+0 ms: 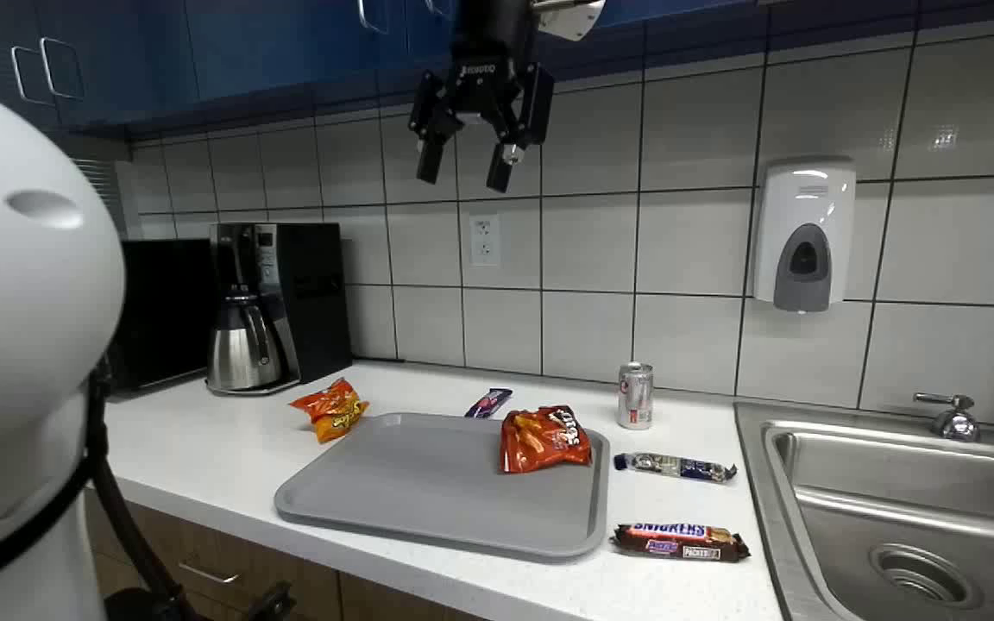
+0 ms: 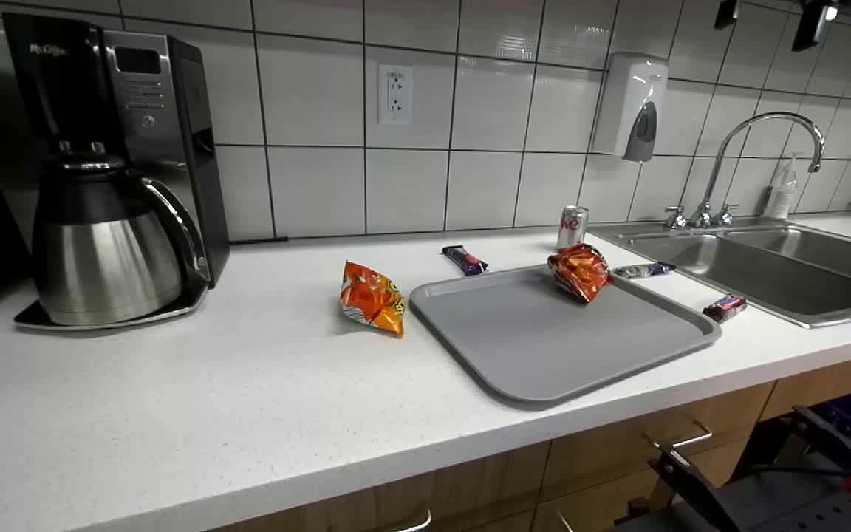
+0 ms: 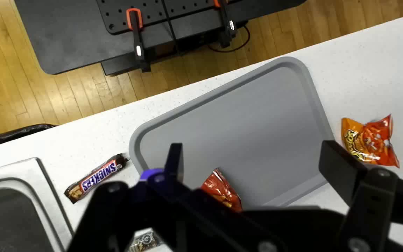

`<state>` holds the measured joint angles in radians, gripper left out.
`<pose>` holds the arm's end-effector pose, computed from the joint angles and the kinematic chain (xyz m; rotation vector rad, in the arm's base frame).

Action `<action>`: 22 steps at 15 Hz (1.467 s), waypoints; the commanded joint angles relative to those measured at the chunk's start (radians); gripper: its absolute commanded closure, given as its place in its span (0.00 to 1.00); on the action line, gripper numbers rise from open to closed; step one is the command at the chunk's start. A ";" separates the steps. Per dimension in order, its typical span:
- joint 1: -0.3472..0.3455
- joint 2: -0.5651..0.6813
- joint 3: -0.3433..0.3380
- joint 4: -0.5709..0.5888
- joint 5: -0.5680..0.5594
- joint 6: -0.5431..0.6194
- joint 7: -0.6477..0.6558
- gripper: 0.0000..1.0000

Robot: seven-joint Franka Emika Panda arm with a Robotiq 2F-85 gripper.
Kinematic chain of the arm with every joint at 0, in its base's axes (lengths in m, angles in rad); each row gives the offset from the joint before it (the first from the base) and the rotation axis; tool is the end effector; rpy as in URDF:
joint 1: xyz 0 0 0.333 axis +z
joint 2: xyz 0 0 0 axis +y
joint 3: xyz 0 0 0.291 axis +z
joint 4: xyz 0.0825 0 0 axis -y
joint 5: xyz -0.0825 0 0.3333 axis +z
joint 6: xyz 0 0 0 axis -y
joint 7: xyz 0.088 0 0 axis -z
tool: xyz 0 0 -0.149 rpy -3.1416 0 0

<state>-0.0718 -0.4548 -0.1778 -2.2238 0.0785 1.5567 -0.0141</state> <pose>0.3358 -0.0789 0.4805 -2.9286 0.3186 0.2934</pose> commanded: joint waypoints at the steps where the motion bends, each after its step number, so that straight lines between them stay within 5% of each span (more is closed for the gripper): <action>1: -0.020 0.003 0.016 0.003 0.006 -0.003 -0.007 0.00; 10: -0.016 -0.006 0.020 -0.009 0.004 -0.003 -0.016 0.00; 22: 0.021 -0.051 0.126 -0.184 -0.012 0.048 0.013 0.00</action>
<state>-0.0570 -0.4714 -0.0829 -2.3573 0.0779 1.5729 -0.0169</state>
